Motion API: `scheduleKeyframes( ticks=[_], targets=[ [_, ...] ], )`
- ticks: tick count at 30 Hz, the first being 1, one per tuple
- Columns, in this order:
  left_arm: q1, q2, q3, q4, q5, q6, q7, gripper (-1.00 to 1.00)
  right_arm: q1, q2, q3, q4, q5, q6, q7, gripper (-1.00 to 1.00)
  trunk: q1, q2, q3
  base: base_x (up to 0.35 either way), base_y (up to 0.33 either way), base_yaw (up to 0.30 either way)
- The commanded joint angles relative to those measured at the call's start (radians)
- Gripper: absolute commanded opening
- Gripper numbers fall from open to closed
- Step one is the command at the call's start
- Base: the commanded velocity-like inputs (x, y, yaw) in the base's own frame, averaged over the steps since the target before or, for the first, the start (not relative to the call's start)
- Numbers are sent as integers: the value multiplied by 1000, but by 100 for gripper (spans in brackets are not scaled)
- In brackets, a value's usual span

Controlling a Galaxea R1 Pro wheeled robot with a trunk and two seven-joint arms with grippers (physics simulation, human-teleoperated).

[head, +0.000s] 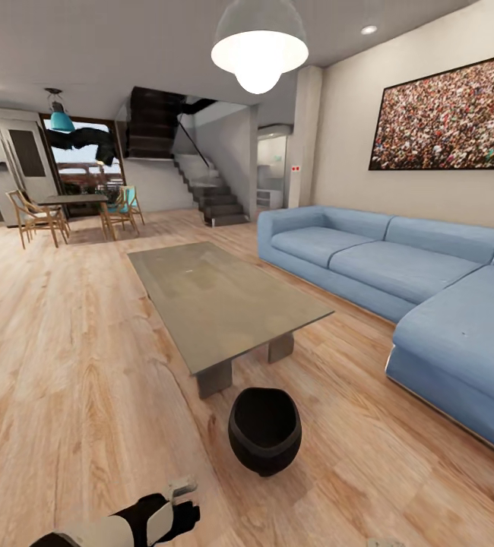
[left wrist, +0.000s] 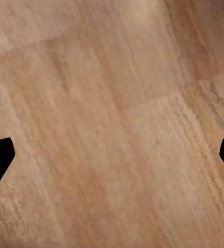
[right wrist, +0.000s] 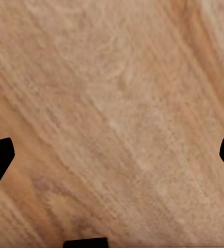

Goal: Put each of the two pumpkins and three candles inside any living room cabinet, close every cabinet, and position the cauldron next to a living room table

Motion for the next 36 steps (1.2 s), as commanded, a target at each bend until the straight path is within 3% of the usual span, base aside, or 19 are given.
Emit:
scheduleKeyframes(
  ticks=[1, 5, 12, 36],
  targets=[
    [12, 6, -8, 2, 10, -12, 2, 100, 2, 0, 8, -1, -10, 3, -4, 100, -1, 0, 2, 0, 0, 0],
    [69, 28, -8, 3, 28, -73, -3, 100, 6, -2, 6, -1, -13, 6, -8, 100, -6, 8, 11, 0, 0, 0],
    [82, 32, -9, 4, 62, -108, -2, 100, 6, -2, 2, -1, -16, 13, -10, 100, -33, 57, 21, 0, 0, 0],
    [83, 30, -9, 4, 64, -111, -2, 100, 6, -1, 7, 0, -11, 11, -11, 100, -125, 225, 64, 0, 0, 0]
  ],
)
